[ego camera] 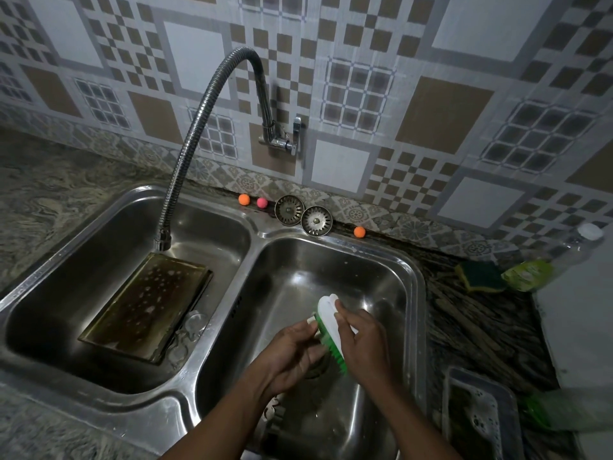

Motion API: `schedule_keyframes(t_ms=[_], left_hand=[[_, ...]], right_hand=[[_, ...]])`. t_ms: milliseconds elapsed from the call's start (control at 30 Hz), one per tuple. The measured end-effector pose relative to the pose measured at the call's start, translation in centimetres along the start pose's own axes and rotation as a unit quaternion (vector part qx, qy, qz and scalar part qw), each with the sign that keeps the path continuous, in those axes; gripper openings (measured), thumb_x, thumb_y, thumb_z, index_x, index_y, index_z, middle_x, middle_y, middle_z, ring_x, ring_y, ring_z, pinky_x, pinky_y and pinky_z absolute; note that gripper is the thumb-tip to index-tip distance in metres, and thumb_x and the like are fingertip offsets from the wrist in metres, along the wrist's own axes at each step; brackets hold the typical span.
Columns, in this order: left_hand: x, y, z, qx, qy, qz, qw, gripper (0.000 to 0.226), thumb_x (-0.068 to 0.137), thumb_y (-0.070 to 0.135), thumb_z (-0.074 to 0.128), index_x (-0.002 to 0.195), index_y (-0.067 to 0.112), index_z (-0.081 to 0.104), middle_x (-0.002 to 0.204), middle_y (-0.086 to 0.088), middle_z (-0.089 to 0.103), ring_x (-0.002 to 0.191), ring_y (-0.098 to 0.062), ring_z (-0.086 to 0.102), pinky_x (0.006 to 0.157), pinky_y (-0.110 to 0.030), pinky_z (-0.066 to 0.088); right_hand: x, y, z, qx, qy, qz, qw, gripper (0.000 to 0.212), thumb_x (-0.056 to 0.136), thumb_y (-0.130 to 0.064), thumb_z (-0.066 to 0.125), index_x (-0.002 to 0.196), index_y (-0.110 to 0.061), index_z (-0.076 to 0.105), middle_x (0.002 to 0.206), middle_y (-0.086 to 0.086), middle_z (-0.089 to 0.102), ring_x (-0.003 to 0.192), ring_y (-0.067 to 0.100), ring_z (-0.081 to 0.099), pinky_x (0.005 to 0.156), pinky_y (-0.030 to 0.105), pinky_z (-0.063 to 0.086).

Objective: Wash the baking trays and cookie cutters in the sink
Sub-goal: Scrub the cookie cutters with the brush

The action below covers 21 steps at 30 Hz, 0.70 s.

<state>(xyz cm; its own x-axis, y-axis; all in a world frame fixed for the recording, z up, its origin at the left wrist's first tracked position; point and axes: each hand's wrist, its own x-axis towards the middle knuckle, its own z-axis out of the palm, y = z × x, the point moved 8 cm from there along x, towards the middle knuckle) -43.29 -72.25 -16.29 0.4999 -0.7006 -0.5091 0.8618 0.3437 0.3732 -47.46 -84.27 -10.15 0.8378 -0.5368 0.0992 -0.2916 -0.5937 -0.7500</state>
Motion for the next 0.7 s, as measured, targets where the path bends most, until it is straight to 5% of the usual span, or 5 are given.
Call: schedule_keyframes(t_ms=[167, 400, 500, 600, 700], left_hand=[[-0.1, 0.8, -0.8, 0.023, 0.003, -0.007, 1.0, 0.033, 0.098, 0.005, 0.049, 0.128, -0.006, 0.058, 0.13, -0.03, 0.058, 0.122, -0.042, 0.057, 0.086, -0.042, 0.059], [-1.4, 6.7, -2.8, 0.022, 0.064, 0.117, 0.991, 0.044, 0.082, -0.001, 0.062, 0.126, -0.001, 0.059, 0.121, -0.026, 0.064, 0.119, -0.039, 0.058, 0.094, -0.038, 0.055], [-3.5, 13.2, -4.0, 0.08, 0.133, 0.227, 0.961, 0.043, 0.086, -0.003, 0.063, 0.127, 0.003, 0.057, 0.111, -0.023, 0.068, 0.09, -0.026, 0.071, 0.07, -0.026, 0.06], [-6.1, 19.6, -7.5, 0.221, 0.285, 0.317, 0.877, 0.036, 0.088, 0.002, 0.068, 0.121, 0.012, 0.06, 0.109, -0.016, 0.068, 0.079, -0.024, 0.068, 0.068, -0.03, 0.059], [-6.9, 21.7, -11.5, 0.555, 0.392, 0.216, 0.701, 0.037, 0.084, 0.014, 0.074, 0.121, 0.011, 0.066, 0.109, -0.004, 0.07, 0.095, -0.018, 0.065, 0.081, -0.024, 0.049]], right_hand=[[0.2, 0.1, 0.3, -0.012, 0.037, 0.022, 0.999, 0.032, 0.096, -0.029, 0.056, 0.127, -0.024, 0.064, 0.104, 0.004, 0.07, 0.091, 0.019, 0.065, 0.077, 0.038, 0.055], [0.5, 2.1, 0.0, 0.05, 0.028, 0.077, 0.995, 0.031, 0.095, -0.018, 0.06, 0.125, -0.016, 0.065, 0.12, 0.007, 0.068, 0.107, 0.017, 0.062, 0.083, 0.021, 0.044], [0.2, 3.0, 0.2, 0.062, 0.01, 0.071, 0.995, 0.031, 0.094, -0.023, 0.06, 0.125, -0.021, 0.066, 0.12, 0.004, 0.068, 0.103, 0.016, 0.062, 0.08, 0.026, 0.047], [-0.1, 3.5, 0.6, 0.083, 0.014, 0.064, 0.994, 0.029, 0.093, -0.021, 0.062, 0.121, -0.026, 0.068, 0.121, 0.0, 0.069, 0.107, 0.01, 0.06, 0.09, 0.03, 0.046], [-0.5, 3.3, 1.1, 0.095, 0.005, 0.078, 0.992, 0.028, 0.092, -0.016, 0.063, 0.119, -0.02, 0.07, 0.12, 0.001, 0.068, 0.106, 0.009, 0.058, 0.092, 0.029, 0.043]])
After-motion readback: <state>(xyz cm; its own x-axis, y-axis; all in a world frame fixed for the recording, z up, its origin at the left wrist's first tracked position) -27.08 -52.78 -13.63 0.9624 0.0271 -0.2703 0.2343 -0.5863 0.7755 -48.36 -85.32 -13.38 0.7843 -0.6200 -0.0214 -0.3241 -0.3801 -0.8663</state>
